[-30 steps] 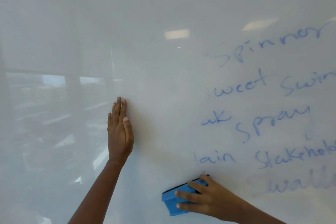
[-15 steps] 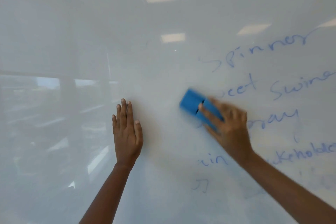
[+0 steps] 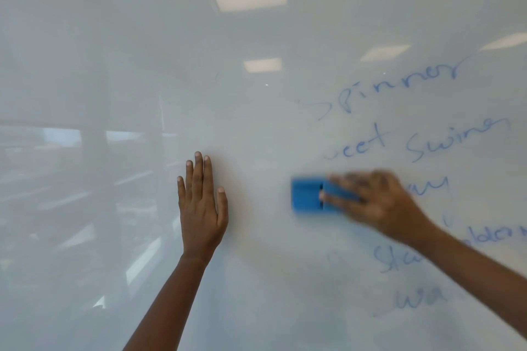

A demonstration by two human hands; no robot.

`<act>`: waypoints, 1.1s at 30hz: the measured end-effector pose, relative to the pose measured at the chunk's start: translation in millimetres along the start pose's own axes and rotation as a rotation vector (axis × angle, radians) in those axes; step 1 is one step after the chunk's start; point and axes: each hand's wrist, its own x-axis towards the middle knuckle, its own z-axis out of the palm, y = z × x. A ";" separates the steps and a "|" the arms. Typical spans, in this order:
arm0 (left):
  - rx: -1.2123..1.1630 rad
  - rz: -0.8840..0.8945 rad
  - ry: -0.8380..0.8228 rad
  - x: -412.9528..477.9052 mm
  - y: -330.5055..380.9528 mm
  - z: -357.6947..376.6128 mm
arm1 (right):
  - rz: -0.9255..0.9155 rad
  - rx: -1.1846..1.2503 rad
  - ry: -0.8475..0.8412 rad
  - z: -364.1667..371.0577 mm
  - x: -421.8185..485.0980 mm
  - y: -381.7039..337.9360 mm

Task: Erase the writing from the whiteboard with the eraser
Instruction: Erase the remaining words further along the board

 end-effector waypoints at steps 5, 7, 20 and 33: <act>0.014 0.010 0.023 10.9 11.4 4.6 | 0.540 0.007 0.062 -14.7 50.1 52.8; 0.014 0.009 0.034 12.7 14.2 7.0 | 0.573 0.008 0.074 -10.9 38.8 24.5; 0.107 0.054 -0.004 24.1 20.4 22.2 | -0.347 0.082 -0.172 -8.2 -61.4 4.5; 0.122 0.039 0.039 23.5 25.2 28.3 | 0.354 -0.015 0.010 -9.7 -59.8 12.4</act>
